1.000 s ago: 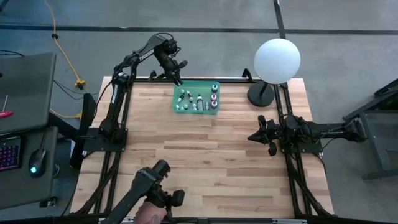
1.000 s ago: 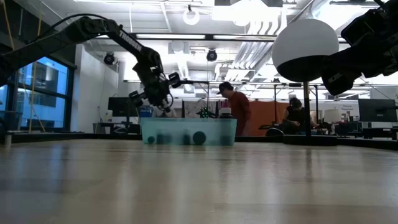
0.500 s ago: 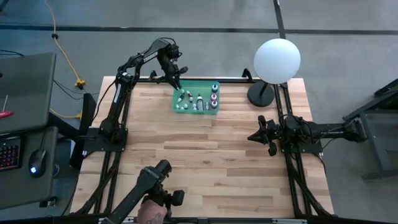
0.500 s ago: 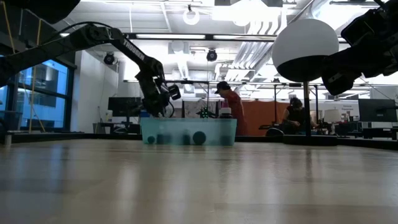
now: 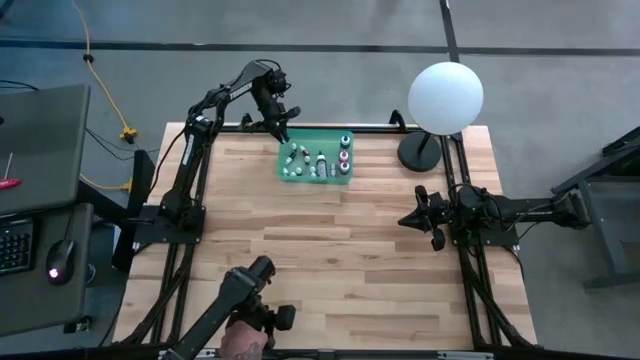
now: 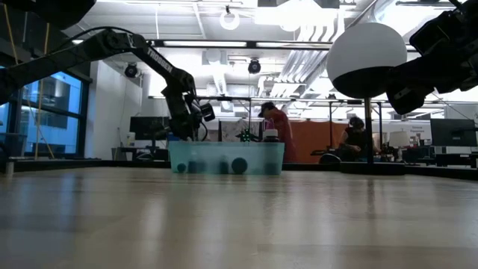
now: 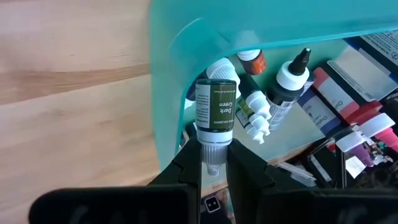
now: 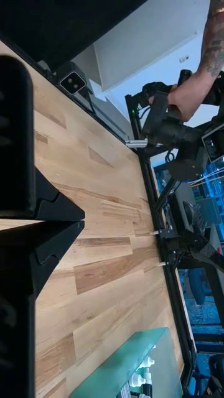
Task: Pick & Place food coloring
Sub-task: Put the small green food coloring into the bin
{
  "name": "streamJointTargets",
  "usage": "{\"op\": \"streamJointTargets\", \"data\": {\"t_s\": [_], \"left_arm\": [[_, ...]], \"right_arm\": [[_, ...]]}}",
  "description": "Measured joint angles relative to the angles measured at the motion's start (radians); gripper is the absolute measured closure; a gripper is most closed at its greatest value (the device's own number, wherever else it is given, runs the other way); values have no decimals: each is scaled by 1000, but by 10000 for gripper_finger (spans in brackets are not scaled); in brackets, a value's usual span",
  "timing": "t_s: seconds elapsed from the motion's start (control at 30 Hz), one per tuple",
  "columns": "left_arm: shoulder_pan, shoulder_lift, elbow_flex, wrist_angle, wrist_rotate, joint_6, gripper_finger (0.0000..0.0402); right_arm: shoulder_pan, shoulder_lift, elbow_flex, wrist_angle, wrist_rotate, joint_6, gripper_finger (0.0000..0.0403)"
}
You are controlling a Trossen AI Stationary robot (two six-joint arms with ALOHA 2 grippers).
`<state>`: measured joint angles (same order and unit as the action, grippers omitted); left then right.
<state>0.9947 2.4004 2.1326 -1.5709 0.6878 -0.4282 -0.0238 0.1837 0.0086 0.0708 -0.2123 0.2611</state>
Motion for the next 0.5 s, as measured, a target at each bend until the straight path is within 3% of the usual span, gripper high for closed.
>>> {"op": "streamJointTargets", "data": {"t_s": [0.3, 0.5], "left_arm": [[0, 0, 0, 0, -15, 38, 362], [0, 0, 0, 0, -22, 39, 308]], "right_arm": [[0, 0, 0, 0, 0, 0, 402], [0, 0, 0, 0, 0, 0, 402]]}}
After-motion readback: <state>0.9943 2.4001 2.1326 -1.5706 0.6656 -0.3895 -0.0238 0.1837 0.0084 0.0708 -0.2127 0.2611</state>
